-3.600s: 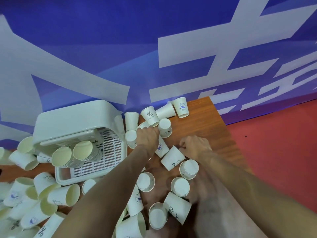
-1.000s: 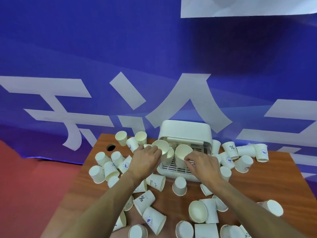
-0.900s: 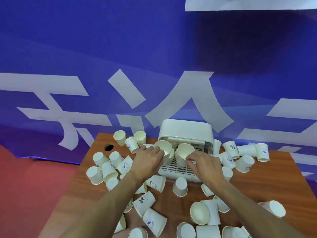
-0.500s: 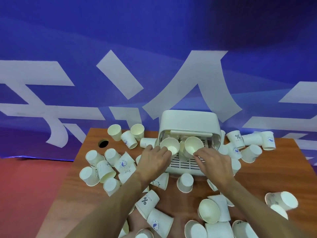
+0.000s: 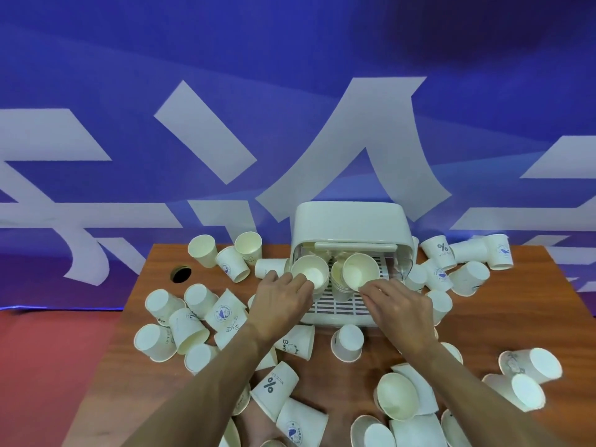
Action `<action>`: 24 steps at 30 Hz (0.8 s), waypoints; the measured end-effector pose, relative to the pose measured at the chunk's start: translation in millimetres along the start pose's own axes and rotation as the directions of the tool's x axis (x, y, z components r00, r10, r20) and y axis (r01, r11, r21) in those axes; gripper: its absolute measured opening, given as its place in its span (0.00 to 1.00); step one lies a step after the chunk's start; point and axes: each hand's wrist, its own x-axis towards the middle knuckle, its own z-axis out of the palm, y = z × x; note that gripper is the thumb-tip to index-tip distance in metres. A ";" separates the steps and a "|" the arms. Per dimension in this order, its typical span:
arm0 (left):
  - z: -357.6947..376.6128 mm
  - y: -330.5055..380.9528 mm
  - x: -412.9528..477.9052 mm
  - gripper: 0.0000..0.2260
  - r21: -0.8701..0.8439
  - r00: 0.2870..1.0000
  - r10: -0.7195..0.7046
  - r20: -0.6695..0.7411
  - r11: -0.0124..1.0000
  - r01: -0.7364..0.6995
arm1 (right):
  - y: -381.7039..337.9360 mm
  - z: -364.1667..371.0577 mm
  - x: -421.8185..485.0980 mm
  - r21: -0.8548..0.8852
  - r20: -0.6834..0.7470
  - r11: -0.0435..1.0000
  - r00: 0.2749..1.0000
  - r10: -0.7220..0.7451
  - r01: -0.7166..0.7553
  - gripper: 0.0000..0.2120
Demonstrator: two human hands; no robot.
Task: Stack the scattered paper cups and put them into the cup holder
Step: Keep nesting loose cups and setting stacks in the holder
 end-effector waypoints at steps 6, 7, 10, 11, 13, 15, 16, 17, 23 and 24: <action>3.9 3.2 -2.3 0.09 0.006 0.997 0.023 -0.070 1.000 -0.023 | 2.3 5.5 -8.8 0.014 -0.115 1.000 0.993 -0.023 0.024 0.03; 5.0 3.0 -3.0 0.09 0.006 0.998 0.020 -0.067 1.000 -0.020 | 2.8 6.7 -9.9 0.021 -0.107 0.999 0.994 -0.024 0.026 0.02; 7.8 2.6 -4.4 0.08 0.000 1.000 0.007 -0.030 1.000 -0.007 | 3.7 12.7 -11.5 0.039 -0.080 0.998 0.996 -0.036 0.039 0.04; 8.7 2.7 -3.7 0.08 -0.005 1.000 0.002 -0.011 1.000 -0.002 | 3.2 15.4 -10.7 0.042 -0.067 0.998 0.997 -0.036 0.039 0.04; 11.0 3.2 -1.1 0.08 -0.013 1.000 -0.012 0.027 1.000 0.012 | 1.6 21.0 -7.5 0.053 -0.036 0.998 0.999 -0.015 0.017 0.05; 13.3 4.2 2.4 0.07 -0.015 0.997 -0.023 0.071 1.000 0.024 | 0.3 26.5 -3.7 0.056 -0.006 0.998 1.000 0.010 -0.010 0.05; 14.6 4.4 4.5 0.07 -0.012 0.995 -0.024 0.098 1.000 0.025 | 0.2 28.9 -2.4 0.058 0.012 0.998 1.000 0.015 -0.016 0.05; 15.8 4.4 6.5 0.06 -0.009 0.992 -0.025 0.127 1.000 0.026 | 0.0 30.9 -1.4 0.063 0.033 0.998 0.999 0.017 -0.019 0.04; 19.3 3.3 19.3 0.07 0.018 0.960 -0.047 0.277 0.999 0.044 | -1.2 34.6 5.6 0.089 0.122 0.992 0.990 0.074 -0.085 0.03; 20.5 2.9 21.0 0.08 0.025 0.953 -0.048 0.299 0.999 0.042 | -1.8 34.6 7.8 0.091 0.137 0.991 0.987 0.084 -0.097 0.03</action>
